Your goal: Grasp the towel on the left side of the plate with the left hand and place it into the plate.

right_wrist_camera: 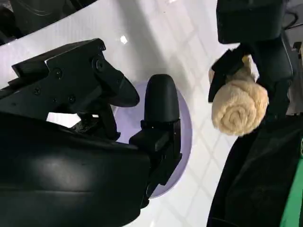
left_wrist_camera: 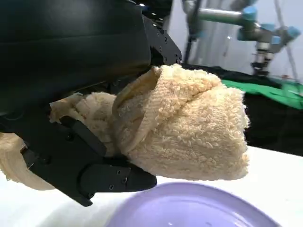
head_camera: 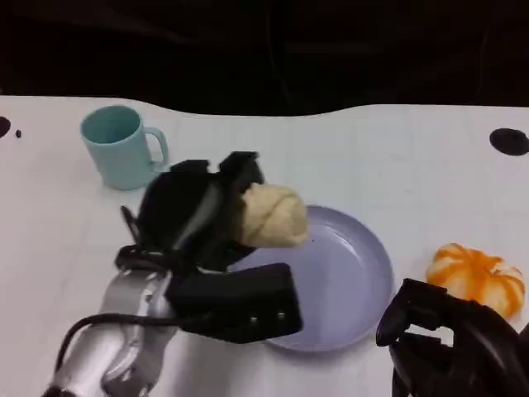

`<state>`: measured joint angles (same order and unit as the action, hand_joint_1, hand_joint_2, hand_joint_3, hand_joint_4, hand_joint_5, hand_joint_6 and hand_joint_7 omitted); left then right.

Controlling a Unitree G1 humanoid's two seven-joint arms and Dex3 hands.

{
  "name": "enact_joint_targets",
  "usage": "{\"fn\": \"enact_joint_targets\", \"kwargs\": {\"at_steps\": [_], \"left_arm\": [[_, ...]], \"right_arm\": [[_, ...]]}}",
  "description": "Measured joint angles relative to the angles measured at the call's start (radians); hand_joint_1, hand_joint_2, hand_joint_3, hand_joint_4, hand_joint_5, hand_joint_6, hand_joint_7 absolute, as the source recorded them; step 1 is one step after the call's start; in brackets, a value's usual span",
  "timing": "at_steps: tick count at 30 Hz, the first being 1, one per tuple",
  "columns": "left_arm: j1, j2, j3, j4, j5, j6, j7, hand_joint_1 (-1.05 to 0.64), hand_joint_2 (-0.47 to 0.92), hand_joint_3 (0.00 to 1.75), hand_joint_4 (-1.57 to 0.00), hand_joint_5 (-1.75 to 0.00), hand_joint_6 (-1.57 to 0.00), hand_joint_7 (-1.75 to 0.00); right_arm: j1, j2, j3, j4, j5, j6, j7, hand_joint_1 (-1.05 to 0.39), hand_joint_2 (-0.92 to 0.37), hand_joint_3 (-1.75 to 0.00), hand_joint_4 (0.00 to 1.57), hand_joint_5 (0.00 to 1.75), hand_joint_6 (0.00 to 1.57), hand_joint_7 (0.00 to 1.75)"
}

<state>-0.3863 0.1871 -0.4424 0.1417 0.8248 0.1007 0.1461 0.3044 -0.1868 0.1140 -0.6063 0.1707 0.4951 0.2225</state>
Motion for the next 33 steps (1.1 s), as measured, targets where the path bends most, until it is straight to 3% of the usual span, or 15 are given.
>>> {"fn": "enact_joint_targets", "kwargs": {"at_steps": [9,13,15,17,19,21,22,24,25,27,33], "left_arm": [[-0.066,-0.072,-0.054,0.080,0.008,0.050,-0.052,-0.26,0.56,0.88,-0.90,-1.75,-0.66,-1.67],[-0.092,-0.100,-0.083,0.134,0.009,0.052,-0.053,-0.25,0.62,0.63,-0.88,-1.75,-0.74,-1.38],[-0.099,-0.112,-0.097,0.152,0.006,0.045,-0.052,-0.25,0.74,0.46,-0.75,-1.70,-0.82,-0.93],[-0.104,-0.117,-0.101,0.158,-0.009,0.039,-0.076,-0.28,0.87,0.25,-0.64,-1.46,-0.84,-0.43],[-0.110,-0.117,-0.105,0.157,-0.018,0.035,-0.116,-0.29,0.91,0.17,-0.60,-1.40,-0.82,-0.25],[-0.110,-0.114,-0.107,0.156,-0.034,0.028,-0.142,-0.33,0.92,0.11,-0.46,-1.21,-0.64,-0.08],[-0.110,-0.110,-0.108,0.153,-0.042,0.020,-0.159,-0.36,0.92,0.10,-0.41,-1.06,-0.58,-0.04],[-0.110,-0.099,-0.112,0.142,-0.048,0.013,-0.194,-0.43,0.92,0.12,-0.39,-0.59,-0.46,-0.01],[-0.110,-0.093,-0.115,0.138,-0.047,0.011,-0.210,-0.47,0.92,0.12,-0.36,-0.48,-0.41,-0.01],[-0.110,-0.083,-0.126,0.123,-0.044,0.016,-0.249,-0.56,0.92,0.13,-0.29,-0.34,-0.29,0.00],[-0.110,-0.066,-0.136,0.082,-0.043,0.032,-0.311,-0.74,0.92,0.16,-0.14,-0.24,-0.12,0.00]], "right_arm": [[0.005,0.001,0.001,-0.001,0.002,0.000,0.000,-0.06,-0.68,-1.09,0.70,1.75,0.51,1.66],[0.007,0.001,0.002,-0.003,0.005,0.000,0.002,-0.07,-0.68,-1.08,0.70,1.75,0.52,1.65],[0.008,0.001,0.002,-0.004,0.005,0.000,0.002,-0.06,-0.68,-1.07,0.70,1.75,0.52,1.65],[0.009,0.001,0.002,-0.004,0.005,0.000,0.002,-0.05,-0.68,-1.08,0.70,1.75,0.52,1.65],[0.009,0.001,0.002,-0.005,0.004,0.000,0.002,-0.06,-0.68,-1.08,0.70,1.75,0.53,1.65],[0.009,0.001,0.003,-0.005,0.004,0.000,0.002,-0.07,-0.67,-1.07,0.70,1.75,0.53,1.64],[0.009,0.001,0.003,-0.006,0.004,0.000,0.002,-0.07,-0.67,-1.07,0.70,1.75,0.53,1.64],[0.009,0.001,0.003,-0.006,0.004,0.001,0.002,-0.07,-0.67,-1.07,0.70,1.75,0.53,1.64],[0.009,0.001,0.003,-0.006,0.004,0.001,0.002,-0.07,-0.68,-1.07,0.70,1.75,0.53,1.64],[0.009,0.001,0.003,-0.006,0.003,0.001,0.002,-0.07,-0.68,-1.07,0.70,1.75,0.53,1.64],[0.009,0.001,0.002,-0.007,0.005,0.001,0.003,-0.06,-0.68,-1.06,0.70,1.75,0.53,1.64]]}}
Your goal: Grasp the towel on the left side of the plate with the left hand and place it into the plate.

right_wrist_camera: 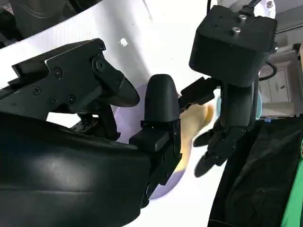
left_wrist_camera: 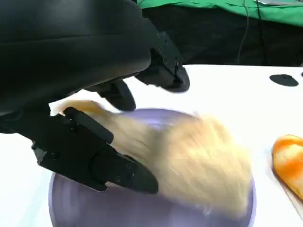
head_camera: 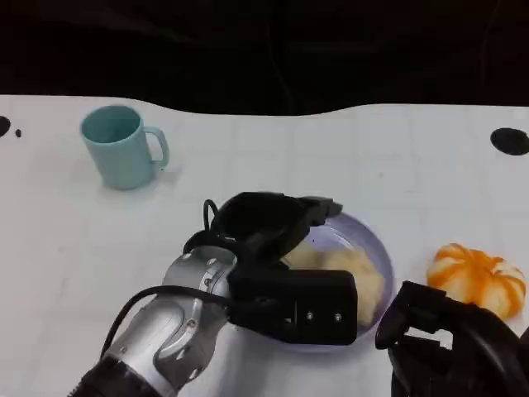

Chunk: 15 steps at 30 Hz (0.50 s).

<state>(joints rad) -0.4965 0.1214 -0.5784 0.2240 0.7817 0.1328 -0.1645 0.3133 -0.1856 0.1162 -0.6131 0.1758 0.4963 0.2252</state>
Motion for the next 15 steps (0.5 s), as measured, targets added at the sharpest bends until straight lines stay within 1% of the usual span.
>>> {"fn": "enact_joint_targets", "kwargs": {"at_steps": [3,6,9,13,15], "left_arm": [[0.000,0.005,-0.001,-0.014,0.000,-0.001,-0.002,-0.82,0.92,0.19,-0.10,-0.23,-0.07,0.00],[0.001,0.019,-0.002,-0.032,0.000,-0.001,-0.016,-0.85,0.92,0.21,-0.08,-0.23,-0.04,0.00],[0.004,0.038,-0.002,-0.046,0.000,-0.010,-0.022,-0.86,0.92,0.22,-0.09,-0.25,-0.05,-0.01],[0.038,0.071,0.009,-0.084,-0.005,-0.040,-0.022,-0.84,0.92,0.20,-0.11,-0.29,-0.09,-0.03],[0.063,0.087,0.022,-0.120,-0.012,-0.047,-0.026,-0.76,0.92,0.20,-0.15,-0.32,-0.12,-0.04]], "right_arm": [[0.000,0.000,0.000,0.000,0.000,0.000,0.000,-0.07,-0.69,-1.06,0.69,1.75,0.52,1.63],[0.000,0.000,0.000,0.000,0.000,0.000,0.000,-0.07,-0.69,-1.05,0.69,1.75,0.52,1.63],[0.000,0.000,0.000,0.000,0.000,0.000,0.000,-0.07,-0.69,-1.05,0.69,1.75,0.52,1.64],[0.000,0.000,0.000,0.000,0.000,-0.001,0.001,-0.08,-0.69,-1.04,0.70,1.75,0.52,1.63],[0.000,0.001,0.000,0.000,0.000,-0.001,0.001,-0.09,-0.70,-1.03,0.70,1.75,0.53,1.63]]}}
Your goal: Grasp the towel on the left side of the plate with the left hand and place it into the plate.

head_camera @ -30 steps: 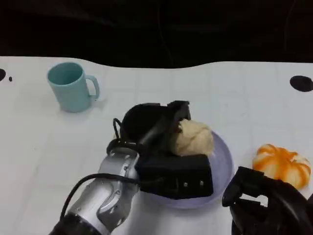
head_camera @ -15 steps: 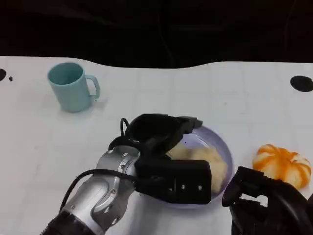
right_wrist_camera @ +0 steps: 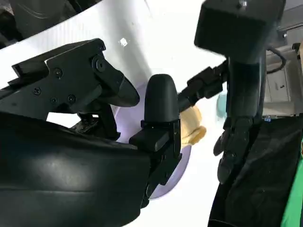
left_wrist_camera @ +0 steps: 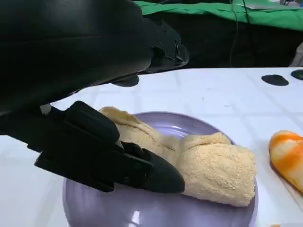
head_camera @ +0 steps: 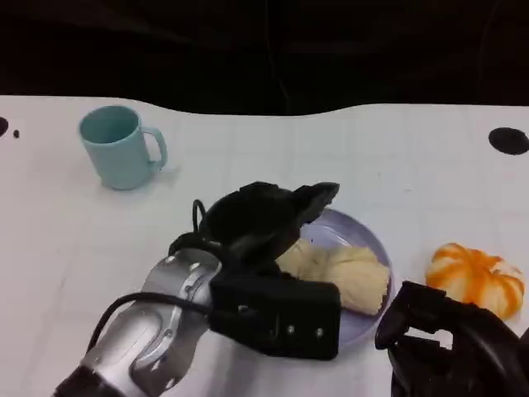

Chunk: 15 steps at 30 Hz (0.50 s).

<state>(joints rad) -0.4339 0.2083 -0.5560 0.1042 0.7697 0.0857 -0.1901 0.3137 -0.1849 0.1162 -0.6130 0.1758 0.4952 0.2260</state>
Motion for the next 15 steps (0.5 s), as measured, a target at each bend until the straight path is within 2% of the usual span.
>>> {"fn": "enact_joint_targets", "kwargs": {"at_steps": [1,3,5,9,10,13,14,15], "left_arm": [[0.013,0.009,0.012,-0.025,-0.003,-0.002,-0.004,-0.74,0.92,0.20,-0.16,-0.32,-0.13,-0.05],[0.034,0.028,0.036,-0.072,-0.027,-0.009,-0.016,-0.62,0.92,0.24,-0.24,-0.51,-0.25,-0.09],[0.069,0.043,0.072,-0.129,-0.075,-0.030,-0.027,-0.56,0.92,0.24,-0.28,-0.59,-0.32,-0.12],[0.155,0.058,0.135,-0.233,-0.155,-0.064,-0.031,-0.37,0.92,0.21,-0.56,-0.74,-0.55,-0.20],[0.178,0.060,0.153,-0.251,-0.173,-0.082,-0.027,-0.31,0.92,0.18,-0.65,-0.82,-0.65,-0.22],[0.242,0.056,0.216,-0.271,-0.247,-0.144,0.012,-0.20,0.92,0.18,-0.72,-1.15,-0.91,-0.28],[0.263,0.049,0.240,-0.272,-0.282,-0.166,0.027,-0.17,0.87,0.29,-0.72,-1.20,-0.94,-0.33],[0.282,0.039,0.264,-0.272,-0.322,-0.185,0.037,-0.15,0.75,0.56,-0.74,-1.24,-0.94,-0.46]], "right_arm": [[0.000,0.000,0.000,0.000,0.000,0.000,0.000,-0.09,-0.70,-1.03,0.71,1.75,0.53,1.63],[0.000,0.001,0.001,0.000,-0.002,0.000,-0.001,-0.09,-0.69,-1.03,0.71,1.75,0.54,1.63],[0.005,0.002,0.003,-0.001,-0.002,0.000,-0.001,-0.08,-0.69,-1.04,0.72,1.75,0.54,1.63],[0.014,0.002,0.003,-0.007,-0.002,0.000,-0.001,-0.08,-0.69,-1.05,0.72,1.75,0.55,1.63],[0.015,0.002,0.003,-0.009,-0.003,0.000,-0.002,-0.08,-0.68,-1.06,0.71,1.75,0.55,1.63],[0.015,0.002,0.001,-0.012,-0.003,0.001,-0.002,-0.09,-0.68,-1.06,0.71,1.75,0.55,1.63],[0.015,0.002,0.000,-0.013,-0.003,0.002,-0.002,-0.09,-0.68,-1.06,0.71,1.75,0.55,1.63],[0.014,0.001,-0.002,-0.014,-0.002,0.003,-0.002,-0.08,-0.68,-1.06,0.71,1.75,0.55,1.63]]}}
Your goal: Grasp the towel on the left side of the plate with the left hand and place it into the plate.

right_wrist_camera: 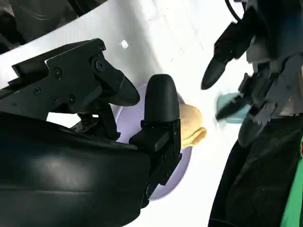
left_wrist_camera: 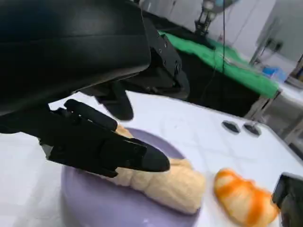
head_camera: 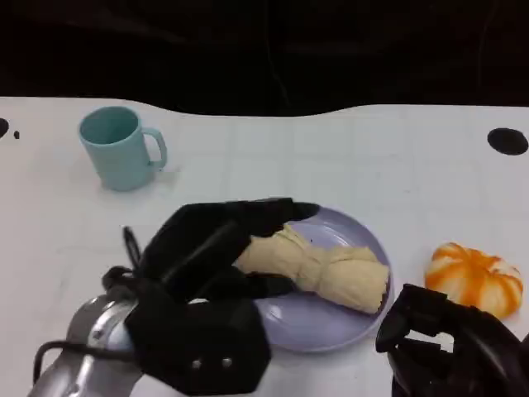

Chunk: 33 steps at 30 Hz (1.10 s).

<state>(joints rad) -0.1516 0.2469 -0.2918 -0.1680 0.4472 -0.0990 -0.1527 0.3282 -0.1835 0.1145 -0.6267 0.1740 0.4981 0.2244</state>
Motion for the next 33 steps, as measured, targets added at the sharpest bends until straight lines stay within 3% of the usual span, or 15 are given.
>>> {"fn": "enact_joint_targets", "kwargs": {"at_steps": [1,2,4,6,13,19,26,33], "left_arm": [[0.018,-0.013,0.024,-0.001,-0.045,-0.014,0.007,-0.12,0.60,0.87,-0.76,-1.28,-0.91,-0.65],[0.035,-0.030,0.046,-0.005,-0.088,-0.024,0.012,-0.11,0.53,1.03,-0.78,-1.31,-0.87,-0.79],[0.072,-0.061,0.077,-0.018,-0.157,-0.039,0.024,-0.06,0.46,1.23,-0.82,-1.40,-0.82,-1.08],[0.111,-0.087,0.102,-0.044,-0.207,-0.046,0.029,-0.05,0.43,1.31,-0.85,-1.48,-0.80,-1.23],[0.264,-0.131,0.174,-0.156,-0.389,0.000,0.022,-0.10,0.41,1.43,-0.90,-1.72,-0.81,-1.49],[0.410,-0.164,0.222,-0.231,-0.577,0.084,0.004,-0.12,0.39,1.51,-0.92,-1.75,-0.77,-1.69],[0.533,-0.180,0.247,-0.331,-0.741,0.224,-0.009,-0.09,0.46,1.37,-0.89,-1.75,-0.72,-1.71],[0.559,-0.203,0.262,-0.342,-0.802,0.346,0.011,-0.13,0.48,1.34,-0.87,-1.75,-0.70,-1.74]], "right_arm": [[-0.001,0.000,0.000,0.000,0.001,0.000,0.001,-0.08,-0.68,-1.07,0.71,1.75,0.55,1.63],[-0.001,0.000,-0.001,-0.001,0.001,0.000,0.002,-0.07,-0.68,-1.07,0.71,1.75,0.55,1.63],[-0.004,-0.001,-0.001,0.000,0.002,0.000,0.005,-0.06,-0.67,-1.09,0.71,1.75,0.55,1.63],[-0.006,-0.002,-0.001,0.000,0.001,0.001,0.006,-0.07,-0.67,-1.09,0.71,1.75,0.55,1.63],[-0.008,-0.003,0.001,0.000,-0.002,0.001,0.006,-0.08,-0.66,-1.09,0.71,1.75,0.54,1.62],[-0.010,-0.001,0.006,0.002,-0.003,0.001,0.005,-0.08,-0.65,-1.10,0.72,1.75,0.55,1.62],[-0.012,0.000,0.005,0.002,-0.001,0.001,0.005,-0.08,-0.65,-1.09,0.72,1.75,0.55,1.61],[-0.014,0.000,-0.001,0.007,0.000,0.000,0.008,-0.08,-0.65,-1.09,0.72,1.75,0.56,1.61]]}}
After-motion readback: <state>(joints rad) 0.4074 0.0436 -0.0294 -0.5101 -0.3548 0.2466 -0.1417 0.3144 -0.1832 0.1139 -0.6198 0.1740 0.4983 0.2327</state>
